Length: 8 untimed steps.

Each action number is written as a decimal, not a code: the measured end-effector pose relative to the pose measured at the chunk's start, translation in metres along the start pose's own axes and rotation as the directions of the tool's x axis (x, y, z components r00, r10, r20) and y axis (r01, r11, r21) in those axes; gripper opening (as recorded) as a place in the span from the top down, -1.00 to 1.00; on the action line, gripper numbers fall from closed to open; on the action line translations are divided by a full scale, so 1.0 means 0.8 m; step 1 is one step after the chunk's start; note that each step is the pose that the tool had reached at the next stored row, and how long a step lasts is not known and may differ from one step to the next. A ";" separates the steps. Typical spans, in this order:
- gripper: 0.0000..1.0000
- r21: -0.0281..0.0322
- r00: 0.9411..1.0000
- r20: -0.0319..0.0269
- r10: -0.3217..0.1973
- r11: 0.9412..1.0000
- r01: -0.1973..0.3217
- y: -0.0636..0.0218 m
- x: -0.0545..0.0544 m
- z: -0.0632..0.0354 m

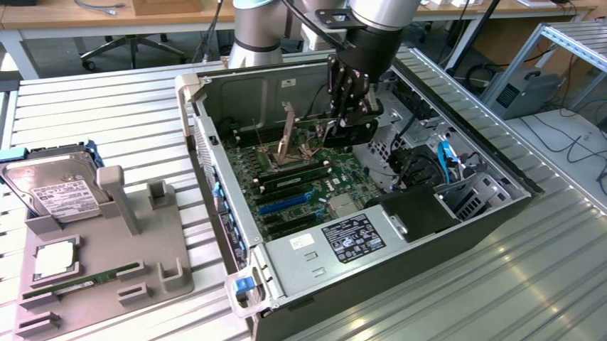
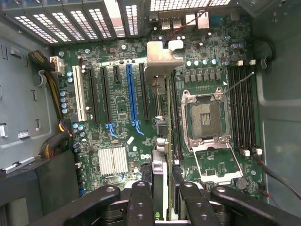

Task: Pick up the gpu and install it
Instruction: 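Insert the gpu into the slot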

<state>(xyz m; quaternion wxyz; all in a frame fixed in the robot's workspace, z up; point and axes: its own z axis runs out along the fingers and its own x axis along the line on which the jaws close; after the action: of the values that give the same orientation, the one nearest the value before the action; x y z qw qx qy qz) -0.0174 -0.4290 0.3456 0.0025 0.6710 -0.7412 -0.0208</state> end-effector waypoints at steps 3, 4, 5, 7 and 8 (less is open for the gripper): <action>0.47 0.000 1.000 0.000 -0.002 1.000 0.002 0.000 0.000 0.000; 0.47 0.000 1.000 0.000 -0.003 1.000 0.003 0.000 0.000 0.000; 0.47 0.000 1.000 0.000 -0.005 1.000 0.005 0.000 0.000 0.000; 0.47 0.000 1.000 0.000 -0.007 1.000 0.007 0.000 0.000 0.000; 0.47 0.000 1.000 0.000 -0.010 1.000 0.010 0.000 0.000 0.000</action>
<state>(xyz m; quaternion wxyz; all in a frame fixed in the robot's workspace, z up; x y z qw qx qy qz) -0.0174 -0.4290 0.3456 0.0026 0.6746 -0.7379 -0.0209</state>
